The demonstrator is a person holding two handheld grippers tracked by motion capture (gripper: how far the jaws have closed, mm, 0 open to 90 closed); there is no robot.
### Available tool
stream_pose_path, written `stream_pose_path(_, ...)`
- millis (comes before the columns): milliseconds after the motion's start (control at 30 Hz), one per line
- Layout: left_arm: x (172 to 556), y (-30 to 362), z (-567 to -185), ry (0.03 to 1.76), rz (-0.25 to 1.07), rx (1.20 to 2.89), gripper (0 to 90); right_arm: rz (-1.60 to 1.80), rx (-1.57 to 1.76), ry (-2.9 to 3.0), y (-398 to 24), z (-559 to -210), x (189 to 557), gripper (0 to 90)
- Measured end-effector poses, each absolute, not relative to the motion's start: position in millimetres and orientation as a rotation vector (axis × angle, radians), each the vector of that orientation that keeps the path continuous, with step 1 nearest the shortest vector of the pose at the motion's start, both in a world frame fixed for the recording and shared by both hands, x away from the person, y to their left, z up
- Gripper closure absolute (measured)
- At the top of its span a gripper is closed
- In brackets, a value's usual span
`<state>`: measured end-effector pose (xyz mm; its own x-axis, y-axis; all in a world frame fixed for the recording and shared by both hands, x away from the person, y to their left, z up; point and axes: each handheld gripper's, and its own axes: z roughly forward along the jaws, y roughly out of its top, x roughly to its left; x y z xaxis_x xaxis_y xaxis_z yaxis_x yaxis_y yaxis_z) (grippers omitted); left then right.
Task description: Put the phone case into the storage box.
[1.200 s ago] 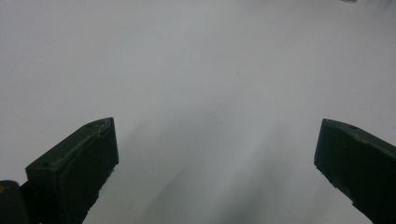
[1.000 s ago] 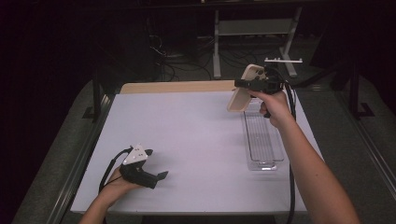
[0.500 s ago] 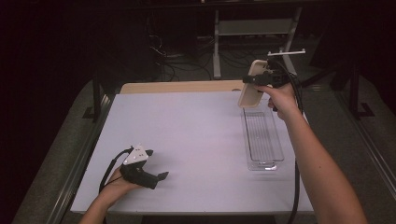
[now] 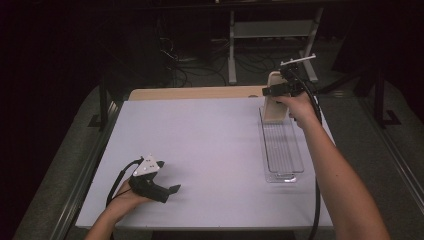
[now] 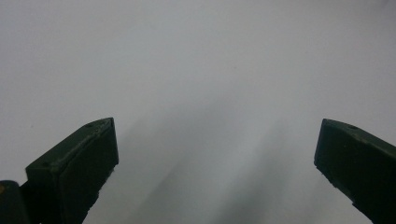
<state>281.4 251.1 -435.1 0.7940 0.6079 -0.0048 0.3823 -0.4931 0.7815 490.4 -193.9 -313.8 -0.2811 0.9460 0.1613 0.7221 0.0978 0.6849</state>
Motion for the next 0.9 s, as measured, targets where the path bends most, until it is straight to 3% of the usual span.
stream_pose_path(900, 281.1, 249.7, -435.3, 0.72, 0.335, 2.167, 0.0, 0.721, 1.79, 2.089, -182.0, -355.7, 517.5, 10.5)
